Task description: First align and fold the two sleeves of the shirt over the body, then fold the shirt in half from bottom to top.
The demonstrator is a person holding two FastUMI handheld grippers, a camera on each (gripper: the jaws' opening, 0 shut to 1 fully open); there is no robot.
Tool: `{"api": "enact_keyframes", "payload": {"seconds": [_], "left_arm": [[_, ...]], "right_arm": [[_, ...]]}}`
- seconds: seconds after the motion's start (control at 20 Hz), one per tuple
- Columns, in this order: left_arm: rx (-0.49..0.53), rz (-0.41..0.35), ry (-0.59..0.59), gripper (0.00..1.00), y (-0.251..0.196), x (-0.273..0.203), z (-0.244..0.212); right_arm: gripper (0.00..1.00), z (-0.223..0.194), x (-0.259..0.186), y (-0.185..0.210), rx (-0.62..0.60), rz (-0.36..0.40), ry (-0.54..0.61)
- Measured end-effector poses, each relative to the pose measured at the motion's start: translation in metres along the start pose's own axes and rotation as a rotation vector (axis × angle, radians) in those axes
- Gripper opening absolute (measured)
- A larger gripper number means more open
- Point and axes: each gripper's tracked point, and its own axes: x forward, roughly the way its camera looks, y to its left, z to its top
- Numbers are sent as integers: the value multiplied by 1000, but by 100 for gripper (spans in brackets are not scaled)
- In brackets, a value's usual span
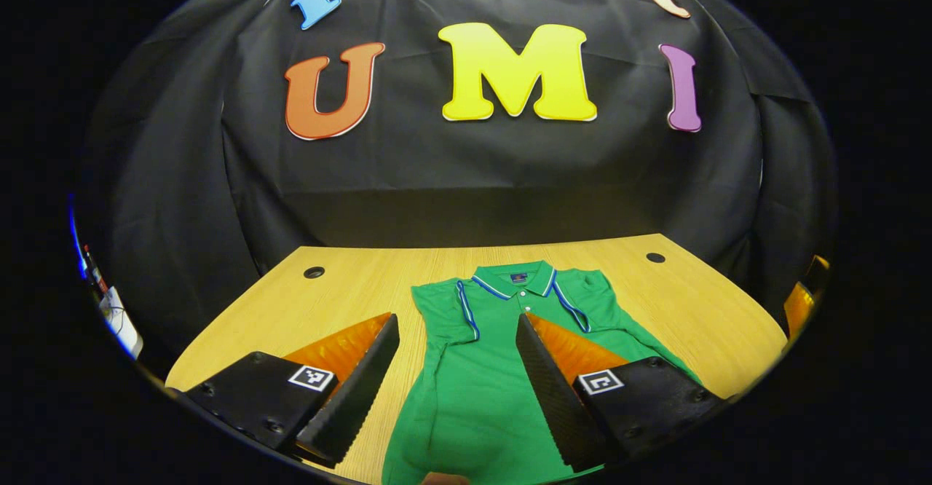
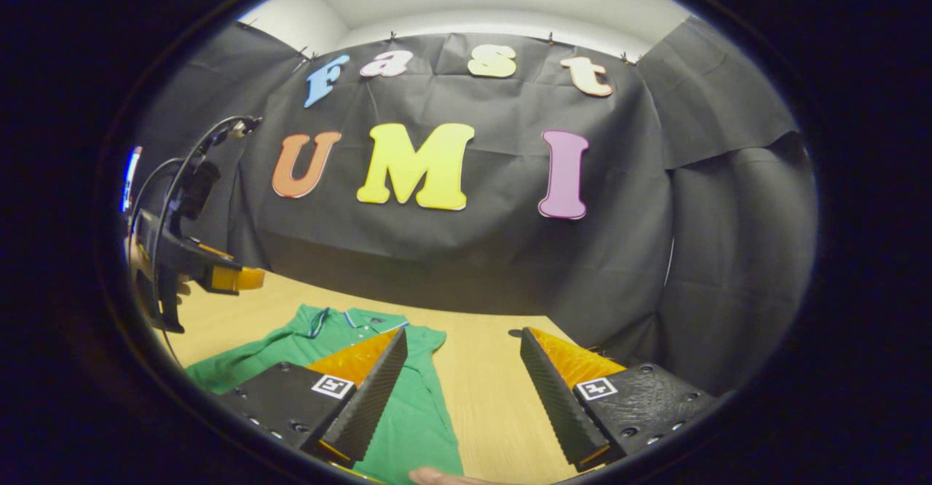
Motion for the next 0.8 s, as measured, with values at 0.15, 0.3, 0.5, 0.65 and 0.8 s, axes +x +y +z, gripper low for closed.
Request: {"api": "enact_keyframes", "payload": {"seconds": [0.15,0.3,0.5,0.65,0.8], "left_arm": [[-42,-21,-19,100,4,-35,-13],[-37,14,-35,100,18,-66,-30],[2,38,-33,100,26,-99,-68],[-12,40,-10,100,30,-116,-103],[-31,26,13,100,26,-118,-135]], "right_arm": [[96,21,-28,-2,0,9,-26],[96,33,-57,-7,3,11,-46],[96,10,-85,-7,28,30,-31],[95,-44,-93,-8,7,20,44],[95,-119,-92,-10,-61,-24,169]]}}
